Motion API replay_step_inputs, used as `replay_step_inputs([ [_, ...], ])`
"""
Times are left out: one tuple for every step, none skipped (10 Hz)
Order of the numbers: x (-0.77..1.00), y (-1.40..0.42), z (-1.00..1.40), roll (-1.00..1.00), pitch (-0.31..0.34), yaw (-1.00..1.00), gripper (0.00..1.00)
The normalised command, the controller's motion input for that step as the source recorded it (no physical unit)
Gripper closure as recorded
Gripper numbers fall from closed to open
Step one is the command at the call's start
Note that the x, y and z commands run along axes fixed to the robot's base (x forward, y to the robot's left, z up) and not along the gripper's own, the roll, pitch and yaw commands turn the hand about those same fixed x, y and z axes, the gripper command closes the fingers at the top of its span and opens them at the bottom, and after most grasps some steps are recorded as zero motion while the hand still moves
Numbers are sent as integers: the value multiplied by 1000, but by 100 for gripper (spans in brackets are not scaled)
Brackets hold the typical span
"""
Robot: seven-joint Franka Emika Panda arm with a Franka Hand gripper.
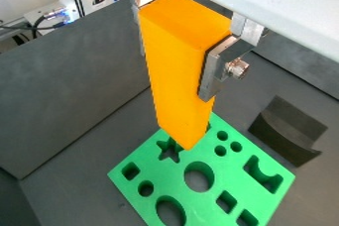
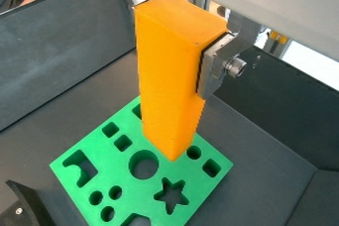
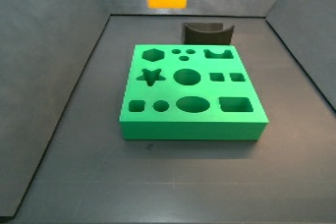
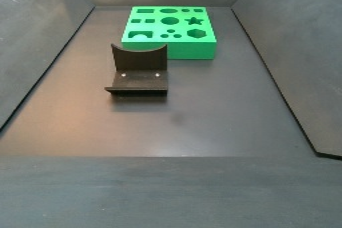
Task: Insert the rectangle object.
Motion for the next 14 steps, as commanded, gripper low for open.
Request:
replay_step_inputs([
  [1000, -234, 0, 130, 0, 0, 100],
  [1000, -234, 0, 129, 0, 0, 100],
  [1000, -234, 0, 129, 0, 0, 100],
  [1000, -234, 0, 130, 0, 0, 100],
  [1000, -234, 0, 129, 0, 0, 100],
  [1000, -217, 0, 126, 0, 0, 100],
  [1000, -189, 0, 114, 0, 0, 100],
  [1000, -169, 0, 109, 0, 0, 100],
  [1000, -169, 0, 109, 0, 0, 100],
  [1000, -163, 0, 109, 0, 0, 100],
  [1000, -140, 0, 109, 0, 0, 100],
  [1000, -131, 0, 106, 0, 0, 100],
  [1000, -129, 0, 106, 0, 0, 100],
  [1000, -77, -43, 93, 0, 0, 100],
])
